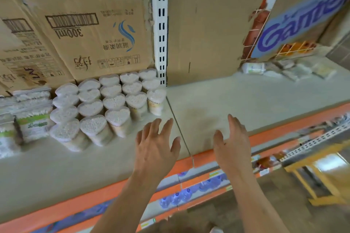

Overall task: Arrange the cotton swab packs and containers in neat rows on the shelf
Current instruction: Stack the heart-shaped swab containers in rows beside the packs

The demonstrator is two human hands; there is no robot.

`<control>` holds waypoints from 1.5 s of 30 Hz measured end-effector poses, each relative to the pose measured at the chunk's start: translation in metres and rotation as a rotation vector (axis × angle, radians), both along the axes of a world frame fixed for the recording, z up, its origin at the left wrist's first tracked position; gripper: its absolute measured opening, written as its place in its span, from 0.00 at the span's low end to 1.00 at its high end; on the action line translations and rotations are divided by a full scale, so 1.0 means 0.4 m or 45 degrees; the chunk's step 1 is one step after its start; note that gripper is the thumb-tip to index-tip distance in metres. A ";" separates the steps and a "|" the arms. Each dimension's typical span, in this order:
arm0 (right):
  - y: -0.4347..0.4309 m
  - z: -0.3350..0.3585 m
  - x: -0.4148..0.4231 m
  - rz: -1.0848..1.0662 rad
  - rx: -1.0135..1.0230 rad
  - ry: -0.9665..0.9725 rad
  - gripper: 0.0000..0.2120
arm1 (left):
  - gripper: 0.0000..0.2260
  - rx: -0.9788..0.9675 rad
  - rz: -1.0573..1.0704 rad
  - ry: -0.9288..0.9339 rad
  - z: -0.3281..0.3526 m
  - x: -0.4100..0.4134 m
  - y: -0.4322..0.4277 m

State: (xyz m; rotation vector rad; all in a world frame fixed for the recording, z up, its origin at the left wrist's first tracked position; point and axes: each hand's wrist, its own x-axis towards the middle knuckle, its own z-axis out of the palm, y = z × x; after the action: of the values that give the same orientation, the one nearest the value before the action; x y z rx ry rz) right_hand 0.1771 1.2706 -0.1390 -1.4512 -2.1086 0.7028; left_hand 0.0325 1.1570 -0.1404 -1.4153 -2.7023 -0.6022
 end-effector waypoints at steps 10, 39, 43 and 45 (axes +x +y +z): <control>0.292 0.011 0.371 -0.097 -0.118 0.005 0.27 | 0.26 -0.140 -0.148 -0.106 0.007 0.332 0.383; 1.152 0.057 0.568 0.001 0.001 -0.097 0.27 | 0.27 -0.039 0.020 -0.099 -0.010 0.352 1.182; 1.244 0.040 0.560 -0.045 0.134 -0.102 0.27 | 0.34 -0.020 0.012 -0.060 -0.032 0.316 1.212; 1.298 0.033 0.562 -0.072 0.159 -0.111 0.28 | 0.35 -0.056 0.043 -0.008 -0.036 0.308 1.222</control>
State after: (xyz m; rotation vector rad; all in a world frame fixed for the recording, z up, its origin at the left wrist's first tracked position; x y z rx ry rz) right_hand 0.4018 1.7900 -0.1258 -1.4905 -2.1269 0.4853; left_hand 0.1559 1.6457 -0.1547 -1.3768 -2.7546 -0.5493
